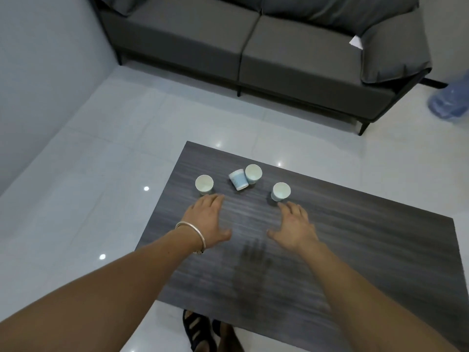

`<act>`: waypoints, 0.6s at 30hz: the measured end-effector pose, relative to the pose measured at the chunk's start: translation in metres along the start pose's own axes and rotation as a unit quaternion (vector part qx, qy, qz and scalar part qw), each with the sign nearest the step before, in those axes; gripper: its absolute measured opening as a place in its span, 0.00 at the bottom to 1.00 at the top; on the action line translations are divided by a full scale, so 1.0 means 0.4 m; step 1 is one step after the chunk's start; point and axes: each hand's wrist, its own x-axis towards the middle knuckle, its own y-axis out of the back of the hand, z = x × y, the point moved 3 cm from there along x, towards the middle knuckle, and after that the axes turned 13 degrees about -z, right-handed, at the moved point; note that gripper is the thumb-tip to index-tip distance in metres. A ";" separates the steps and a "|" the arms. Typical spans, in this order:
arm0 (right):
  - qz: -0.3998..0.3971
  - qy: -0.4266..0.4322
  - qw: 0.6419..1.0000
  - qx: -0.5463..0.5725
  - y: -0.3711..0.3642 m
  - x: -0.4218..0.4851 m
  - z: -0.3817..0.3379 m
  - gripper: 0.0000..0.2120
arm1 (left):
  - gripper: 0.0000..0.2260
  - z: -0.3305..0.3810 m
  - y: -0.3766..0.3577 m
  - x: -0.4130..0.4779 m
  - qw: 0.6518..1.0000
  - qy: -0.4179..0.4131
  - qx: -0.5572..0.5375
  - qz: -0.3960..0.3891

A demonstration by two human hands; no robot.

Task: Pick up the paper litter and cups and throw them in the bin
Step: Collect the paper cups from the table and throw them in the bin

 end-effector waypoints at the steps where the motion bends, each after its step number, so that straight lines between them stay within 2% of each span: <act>1: -0.001 -0.004 1.000 0.002 0.005 0.037 0.010 0.43 | 0.40 0.002 -0.006 0.029 1.000 -0.003 0.000 -0.009; 5: -0.007 -0.021 1.000 0.008 0.019 0.192 0.057 0.43 | 0.42 0.020 -0.039 0.161 0.999 -0.023 -0.005 -0.031; 9: 0.017 -0.023 1.000 -0.007 0.036 0.374 0.095 0.42 | 0.42 0.032 -0.100 0.291 0.998 -0.040 -0.032 -0.032; 14: 0.001 -0.037 0.999 -0.009 0.010 0.564 0.139 0.43 | 0.42 0.024 -0.176 0.412 0.997 -0.054 -0.061 -0.018; 18: -0.019 -0.034 0.999 -0.022 -0.029 0.620 0.151 0.38 | 0.41 0.004 -0.217 0.452 0.996 -0.047 -0.078 -0.023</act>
